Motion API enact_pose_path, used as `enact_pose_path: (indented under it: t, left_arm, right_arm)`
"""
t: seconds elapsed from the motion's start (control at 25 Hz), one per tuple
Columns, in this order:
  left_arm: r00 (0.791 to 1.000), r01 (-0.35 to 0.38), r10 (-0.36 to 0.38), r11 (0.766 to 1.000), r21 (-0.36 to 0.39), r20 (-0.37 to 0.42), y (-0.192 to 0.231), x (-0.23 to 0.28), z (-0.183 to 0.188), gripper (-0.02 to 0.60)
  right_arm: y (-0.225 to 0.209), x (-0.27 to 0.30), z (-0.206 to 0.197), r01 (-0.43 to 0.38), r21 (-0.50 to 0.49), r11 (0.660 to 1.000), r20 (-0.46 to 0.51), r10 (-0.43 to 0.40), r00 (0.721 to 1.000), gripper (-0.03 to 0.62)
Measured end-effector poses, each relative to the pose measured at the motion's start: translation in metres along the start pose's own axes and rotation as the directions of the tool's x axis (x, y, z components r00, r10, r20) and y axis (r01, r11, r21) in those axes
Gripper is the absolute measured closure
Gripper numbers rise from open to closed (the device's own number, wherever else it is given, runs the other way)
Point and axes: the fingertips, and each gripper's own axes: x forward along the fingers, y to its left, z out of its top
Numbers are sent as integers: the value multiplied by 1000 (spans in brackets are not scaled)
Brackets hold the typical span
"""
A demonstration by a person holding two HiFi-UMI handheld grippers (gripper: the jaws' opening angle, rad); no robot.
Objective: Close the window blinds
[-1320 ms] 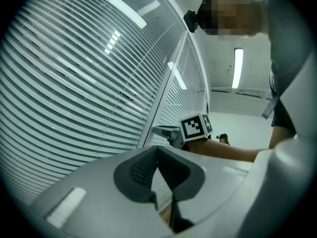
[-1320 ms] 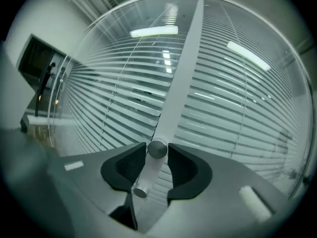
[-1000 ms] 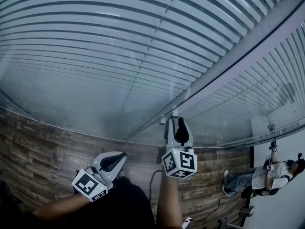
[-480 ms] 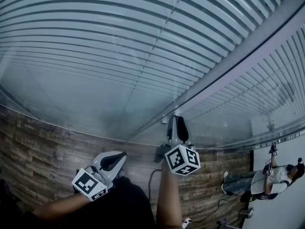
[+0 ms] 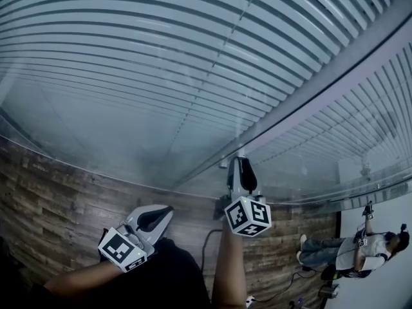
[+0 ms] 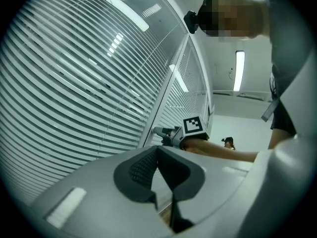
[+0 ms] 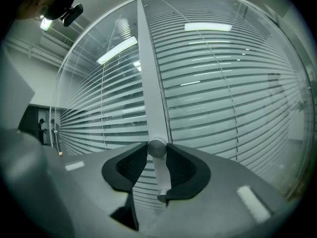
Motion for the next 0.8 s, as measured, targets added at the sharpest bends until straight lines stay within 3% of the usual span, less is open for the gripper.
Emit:
enact_pose_path:
  t: [0.16,0.36,0.72,0.8]
  left_arm:
    - [1000,14,-13,1000,16,-17,-6,7,-2,583]
    - [1000,11,-9,999,46,-29,-13,8,-7,583]
    - [1000,0,1,998,61,-7,-12,6,-5,583]
    - [1000,-2,3,998,61,-6,-11,3,-6,583]
  right_arm:
    - [1,3,0,19,-177,984,-36,-25,999,471]
    - [3,1,0,13,-282,959,-64,-32,997,473]
    - [13,0,-7,-17,-578,816,-118,-64,991,473]
    - [17,0,-10,-21,-585,811,-124,-64,990,471]
